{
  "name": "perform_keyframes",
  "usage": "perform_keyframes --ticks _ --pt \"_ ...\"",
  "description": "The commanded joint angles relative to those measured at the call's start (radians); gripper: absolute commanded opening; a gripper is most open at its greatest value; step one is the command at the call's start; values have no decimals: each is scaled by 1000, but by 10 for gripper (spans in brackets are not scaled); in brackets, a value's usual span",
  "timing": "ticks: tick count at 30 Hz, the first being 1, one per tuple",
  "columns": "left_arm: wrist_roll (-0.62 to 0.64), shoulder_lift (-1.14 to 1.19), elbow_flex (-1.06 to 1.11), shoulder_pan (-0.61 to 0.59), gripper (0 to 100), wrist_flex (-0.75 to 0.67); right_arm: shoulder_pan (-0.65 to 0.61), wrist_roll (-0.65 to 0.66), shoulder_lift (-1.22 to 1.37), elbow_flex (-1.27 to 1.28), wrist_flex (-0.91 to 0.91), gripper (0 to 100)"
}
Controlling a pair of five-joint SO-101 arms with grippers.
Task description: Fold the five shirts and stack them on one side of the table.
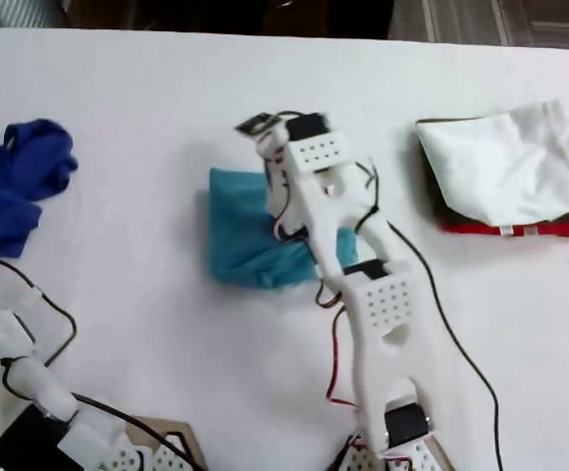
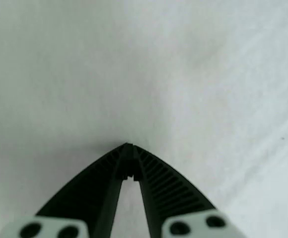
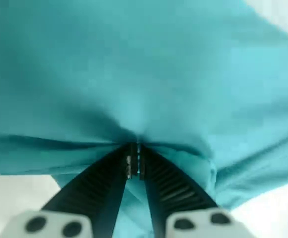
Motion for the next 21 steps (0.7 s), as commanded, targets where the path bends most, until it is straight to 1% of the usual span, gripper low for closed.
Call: perform_keyframes --ticks 1,3,9,13,17,19,21 --pt "0 -25 -1 5 27 -6 47 0 -137 64 24 19" --pt "0 -25 -1 5 27 -6 62 3 -185 147 24 19" --pt "0 -25 -1 5 27 -6 73 158 -363 434 24 19" --pt "0 -25 -1 5 27 -6 73 207 -509 580 24 19" --pt "0 -25 -1 5 27 -6 67 276 -645 612 21 19" --pt "0 -25 -1 5 27 -6 50 264 -682 586 -21 19" --pt "0 -25 -1 5 27 -6 28 216 -691 571 -101 19"
